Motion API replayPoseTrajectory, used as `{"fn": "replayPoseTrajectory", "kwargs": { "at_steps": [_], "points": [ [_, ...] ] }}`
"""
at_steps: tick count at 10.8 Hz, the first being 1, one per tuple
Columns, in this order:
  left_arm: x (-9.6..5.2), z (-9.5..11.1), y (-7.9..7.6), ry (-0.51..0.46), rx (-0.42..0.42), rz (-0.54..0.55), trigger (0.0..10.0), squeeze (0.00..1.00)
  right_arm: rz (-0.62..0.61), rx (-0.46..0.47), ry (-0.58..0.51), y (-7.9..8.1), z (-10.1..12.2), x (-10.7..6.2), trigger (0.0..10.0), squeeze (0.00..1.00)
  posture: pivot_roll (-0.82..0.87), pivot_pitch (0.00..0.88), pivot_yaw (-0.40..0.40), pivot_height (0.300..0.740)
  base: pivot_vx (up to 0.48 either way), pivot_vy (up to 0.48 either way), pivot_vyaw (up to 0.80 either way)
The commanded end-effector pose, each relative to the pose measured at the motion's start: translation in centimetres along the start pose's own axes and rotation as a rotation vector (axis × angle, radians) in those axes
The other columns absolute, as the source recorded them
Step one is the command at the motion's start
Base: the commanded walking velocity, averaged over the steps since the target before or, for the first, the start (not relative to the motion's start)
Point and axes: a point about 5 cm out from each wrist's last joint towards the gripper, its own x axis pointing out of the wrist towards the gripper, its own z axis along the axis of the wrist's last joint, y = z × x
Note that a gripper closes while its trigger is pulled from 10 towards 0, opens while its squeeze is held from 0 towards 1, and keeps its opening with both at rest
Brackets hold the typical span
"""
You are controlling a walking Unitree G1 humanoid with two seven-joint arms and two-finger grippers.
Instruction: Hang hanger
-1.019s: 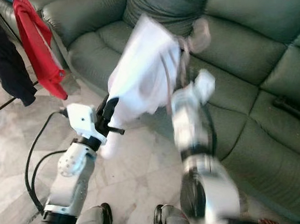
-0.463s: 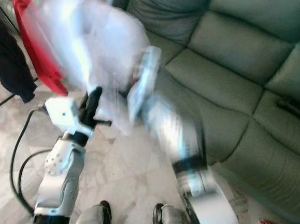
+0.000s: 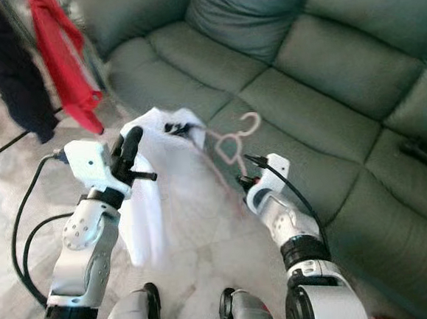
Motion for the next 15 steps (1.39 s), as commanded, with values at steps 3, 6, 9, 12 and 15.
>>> {"fn": "replayPoseTrajectory", "kwargs": {
  "at_steps": [3,6,9,12,15],
  "points": [
    [0.3,2.5,-1.7,-0.101,-0.052,-0.120,10.0,0.00,-0.030,0.092,-0.116,0.2,2.3,0.3,10.0,0.00,0.07,0.208,-0.080,0.740,0.000,0.000,0.00],
    [-2.5,0.1,-5.7,0.112,-0.184,-0.492,10.0,0.00,0.268,0.302,-0.393,3.9,8.8,-0.3,10.0,0.00,0.07,0.219,-0.077,0.740,0.000,0.000,0.00],
    [-3.9,-3.1,-4.8,0.234,0.032,-0.555,10.0,0.00,0.802,0.212,-0.385,10.0,10.2,-3.5,10.0,0.00,0.07,0.222,-0.086,0.740,0.000,0.000,0.00],
    [-3.5,-4.2,-2.8,0.271,0.265,-0.450,10.0,0.00,1.154,-0.037,-0.228,12.9,7.5,-7.7,10.0,0.00,0.06,0.222,-0.085,0.740,0.000,0.000,0.00],
    [-2.1,-3.4,2.0,0.241,0.487,-0.248,10.0,0.00,0.935,-0.496,0.066,4.2,3.0,-8.2,10.0,0.00,0.06,0.222,-0.096,0.740,0.000,0.000,0.00]
  ]
}}
